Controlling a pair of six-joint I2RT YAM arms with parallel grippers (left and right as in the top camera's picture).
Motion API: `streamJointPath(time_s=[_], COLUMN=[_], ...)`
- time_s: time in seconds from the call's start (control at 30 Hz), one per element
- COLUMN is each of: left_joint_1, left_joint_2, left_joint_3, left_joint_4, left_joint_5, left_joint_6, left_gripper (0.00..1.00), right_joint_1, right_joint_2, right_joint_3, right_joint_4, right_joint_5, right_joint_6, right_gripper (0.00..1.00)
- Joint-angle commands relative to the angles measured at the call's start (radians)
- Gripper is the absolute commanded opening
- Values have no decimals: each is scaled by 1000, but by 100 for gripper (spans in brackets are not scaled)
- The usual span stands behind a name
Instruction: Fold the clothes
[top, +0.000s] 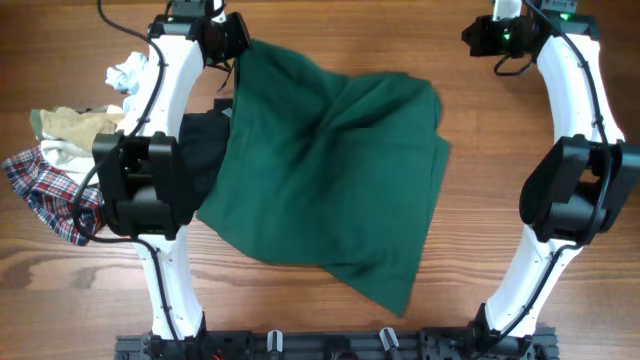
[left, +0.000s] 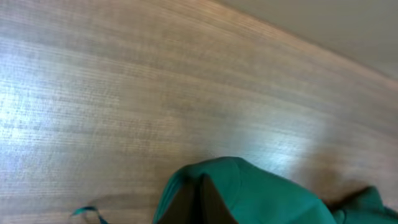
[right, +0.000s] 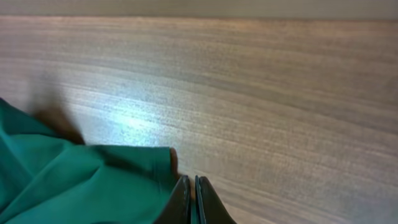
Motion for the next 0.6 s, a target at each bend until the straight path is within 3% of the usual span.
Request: streamJointPath(time_s=[0.0, 0.07, 0.1, 0.13, 0.17, 0.2, 0.27, 0.37, 0.57], left_joint_1=[-1, -1, -1, -1, 0, 2, 8, 35, 50], left_joint_2=[-43, -43, -43, -43, -45, -50, -68, -153, -422], left_joint_3=[7, 7, 7, 7, 7, 7, 7, 7, 7], left_joint_4=[87, 152, 190, 198, 189, 164, 94, -60, -459], left_joint_5=[-10, -10, -10, -10, -10, -10, -37, -36, -37], left_joint_6=[2, 2, 2, 3, 7, 30, 33, 32, 63], left_gripper=[4, 4, 22, 47, 67, 82, 94, 99, 99], right_joint_1=[6, 6, 6, 7, 7, 7, 7, 7, 60], right_joint_2=[-10, -9, -9, -9, -9, -11, -19, -77, -303], right_joint_3=[12, 12, 12, 12, 12, 12, 13, 12, 12], right_joint_4=[0, -17, -36, -53, -87, -124, -191, -324, -568], right_joint_5=[22, 21, 21, 20, 5, -9, -17, -17, -12], right_joint_6=[8, 18, 18, 18, 18, 18, 26, 41, 43], right_gripper=[4, 4, 28, 57, 66, 70, 75, 76, 78])
